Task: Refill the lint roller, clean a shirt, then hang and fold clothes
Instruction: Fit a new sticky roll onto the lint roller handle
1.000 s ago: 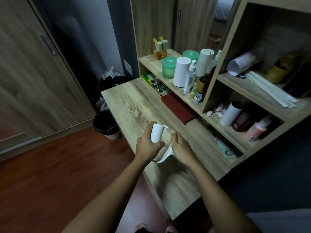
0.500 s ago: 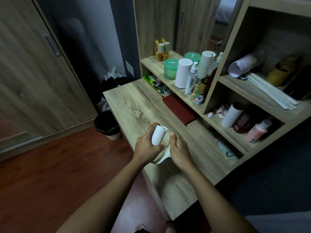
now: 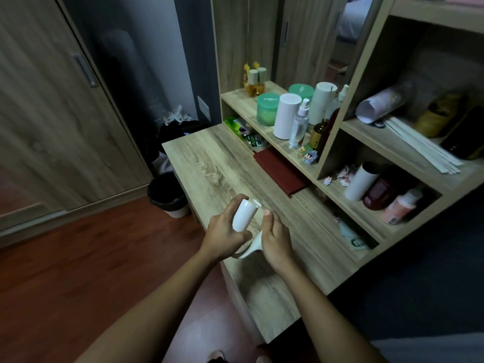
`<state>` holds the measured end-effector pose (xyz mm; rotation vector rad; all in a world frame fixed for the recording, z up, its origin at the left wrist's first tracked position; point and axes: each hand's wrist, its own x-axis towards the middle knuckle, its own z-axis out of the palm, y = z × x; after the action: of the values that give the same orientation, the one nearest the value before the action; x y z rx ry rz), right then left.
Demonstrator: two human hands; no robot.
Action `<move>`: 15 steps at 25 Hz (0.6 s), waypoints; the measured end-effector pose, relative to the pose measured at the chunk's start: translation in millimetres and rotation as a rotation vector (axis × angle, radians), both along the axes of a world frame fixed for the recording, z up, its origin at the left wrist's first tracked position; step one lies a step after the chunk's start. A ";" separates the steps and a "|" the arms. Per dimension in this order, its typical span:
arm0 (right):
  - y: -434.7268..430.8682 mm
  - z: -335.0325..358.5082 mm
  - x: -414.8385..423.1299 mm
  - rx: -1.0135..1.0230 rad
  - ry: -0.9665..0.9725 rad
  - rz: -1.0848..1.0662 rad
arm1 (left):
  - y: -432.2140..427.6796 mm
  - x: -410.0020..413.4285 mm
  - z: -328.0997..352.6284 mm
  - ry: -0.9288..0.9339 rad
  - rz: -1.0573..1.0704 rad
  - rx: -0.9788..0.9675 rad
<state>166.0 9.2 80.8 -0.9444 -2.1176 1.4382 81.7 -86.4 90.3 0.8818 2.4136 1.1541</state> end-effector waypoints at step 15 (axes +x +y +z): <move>23.7 8.9 14.6 0.201 -0.259 0.433 | -5.5 -12.8 6.0 0.034 -0.007 0.216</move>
<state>180.6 32.8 89.8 -0.6487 -2.7293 1.3063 68.9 -91.9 96.2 0.9792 2.3414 1.4281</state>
